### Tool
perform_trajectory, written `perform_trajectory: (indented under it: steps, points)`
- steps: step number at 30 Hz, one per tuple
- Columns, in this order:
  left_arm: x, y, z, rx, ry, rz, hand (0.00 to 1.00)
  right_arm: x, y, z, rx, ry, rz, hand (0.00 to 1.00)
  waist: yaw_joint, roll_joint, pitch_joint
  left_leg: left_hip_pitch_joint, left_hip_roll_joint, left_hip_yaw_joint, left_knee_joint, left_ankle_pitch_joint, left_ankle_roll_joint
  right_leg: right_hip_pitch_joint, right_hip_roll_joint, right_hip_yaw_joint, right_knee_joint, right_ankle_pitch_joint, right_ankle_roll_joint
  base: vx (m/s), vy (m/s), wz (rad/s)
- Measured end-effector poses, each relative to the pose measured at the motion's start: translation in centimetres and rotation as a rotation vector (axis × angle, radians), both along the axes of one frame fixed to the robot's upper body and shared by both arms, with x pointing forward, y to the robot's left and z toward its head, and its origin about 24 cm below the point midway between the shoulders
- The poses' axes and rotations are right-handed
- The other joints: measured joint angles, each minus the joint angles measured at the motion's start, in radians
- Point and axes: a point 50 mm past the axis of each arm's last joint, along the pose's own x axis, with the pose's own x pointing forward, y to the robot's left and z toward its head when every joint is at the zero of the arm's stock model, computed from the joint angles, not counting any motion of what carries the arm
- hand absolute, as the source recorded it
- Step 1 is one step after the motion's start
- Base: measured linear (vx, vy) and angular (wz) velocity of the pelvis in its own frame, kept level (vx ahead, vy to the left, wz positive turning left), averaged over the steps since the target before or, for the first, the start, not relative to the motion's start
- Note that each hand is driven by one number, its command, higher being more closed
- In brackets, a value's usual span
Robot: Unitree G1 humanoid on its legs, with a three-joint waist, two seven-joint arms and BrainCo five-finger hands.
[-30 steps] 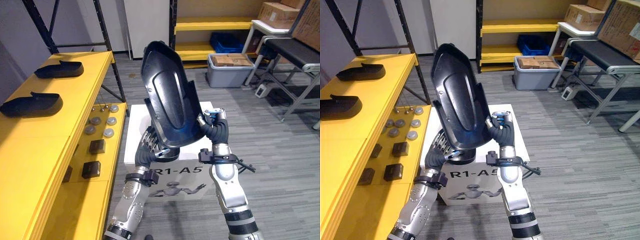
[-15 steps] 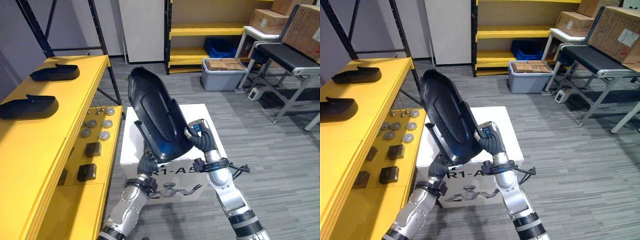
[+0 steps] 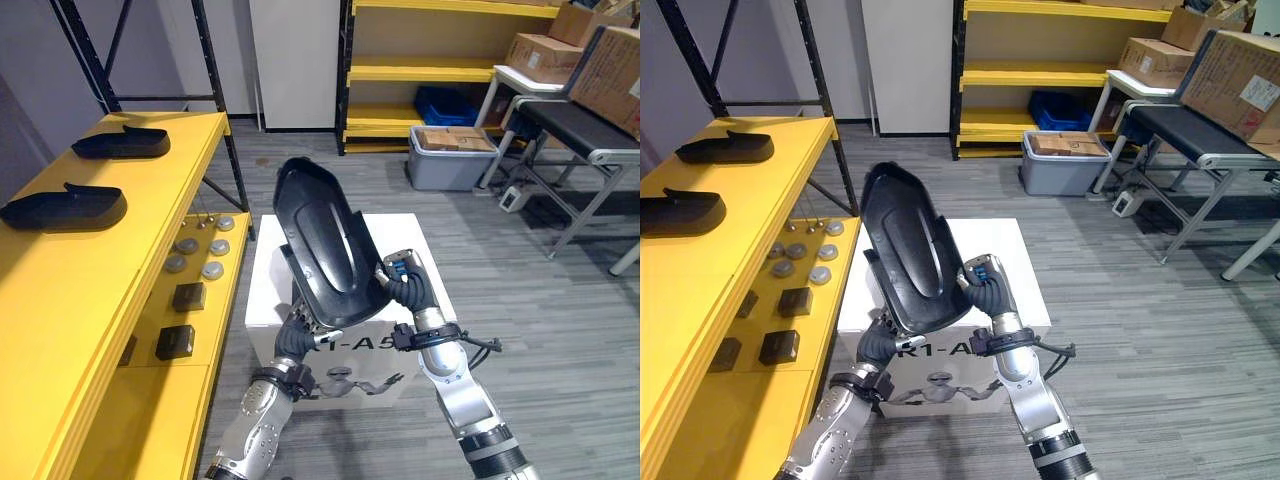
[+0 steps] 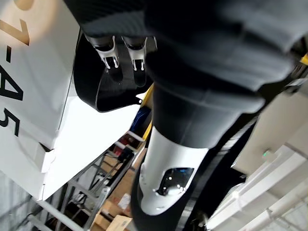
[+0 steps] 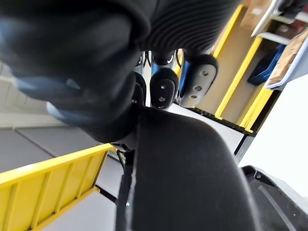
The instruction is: Walk over and take plastic housings, then place them on the shelf
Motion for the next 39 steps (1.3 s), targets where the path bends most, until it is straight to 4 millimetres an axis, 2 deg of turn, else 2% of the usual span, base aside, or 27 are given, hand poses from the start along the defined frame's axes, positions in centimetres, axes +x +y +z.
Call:
perform_trajectory:
  steps: [3,8,13,23,30,36,37,39]
  points:
    - [-0.4,1.0,0.2,-0.02,-0.008,0.034,0.0,0.2,-1.1,0.0,-0.029,0.006,-0.056,1.0,0.002,0.0,0.0,-0.002,-0.001,-0.007,0.0,0.0,-0.001,0.0,-0.001,-0.005,0.0,-0.003,0.005,-0.03,0.003,0.06]
    - [-1.8,2.0,-0.8,-0.022,0.03,0.06,0.0,0.3,-2.7,0.1,-0.013,0.002,-0.128,1.0,0.012,0.0,0.0,-0.01,-0.002,-0.019,0.0,0.001,-0.005,0.0,-0.002,-0.02,-0.004,-0.005,0.007,-0.01,-0.001,0.08]
    - [-2.4,2.0,-1.1,-0.029,0.04,0.055,0.0,0.3,-2.7,0.1,-0.006,0.0,-0.134,1.0,0.011,0.0,0.0,-0.012,-0.001,-0.019,0.0,0.003,-0.003,0.0,-0.001,-0.021,-0.006,-0.001,0.002,0.0,0.0,0.0]
    - [-1.7,1.6,-0.5,-0.038,0.021,0.067,0.0,0.1,-1.5,0.7,0.052,-0.017,-0.103,1.0,0.011,0.0,0.0,-0.012,0.0,-0.017,0.001,0.003,-0.003,0.0,-0.001,-0.02,-0.007,0.0,0.001,0.0,0.0,0.0]
    - [0.3,1.0,1.2,-0.043,-0.041,0.075,0.0,-0.3,1.6,0.4,0.034,0.006,0.038,1.0,0.008,0.0,0.0,-0.008,0.0,-0.011,0.0,0.003,-0.003,0.0,-0.001,-0.016,-0.006,0.001,0.0,0.0,0.001,-0.02]
    - [0.4,1.3,1.1,-0.03,-0.026,0.105,0.0,-1.1,2.6,0.0,0.022,0.023,0.107,1.0,0.007,0.0,0.0,-0.006,0.0,-0.008,0.001,0.003,-0.003,0.0,-0.001,-0.013,-0.006,0.001,0.0,0.0,0.0,-0.01]
    - [0.5,1.4,1.1,-0.027,-0.025,0.109,1.0,-1.2,2.8,-0.1,0.018,0.029,0.116,1.0,0.007,0.0,0.0,-0.006,0.0,-0.006,0.001,0.003,-0.003,0.0,-0.001,-0.012,-0.006,0.001,0.0,0.0,0.0,-0.08]
    - [0.7,1.4,1.1,-0.023,-0.025,0.111,1.0,-1.3,2.9,-0.2,0.009,0.032,0.129,1.0,0.008,0.0,0.0,-0.002,0.001,0.003,0.0,0.003,-0.003,-0.001,0.0,-0.001,-0.005,0.001,0.0,0.0,0.003,-0.11]
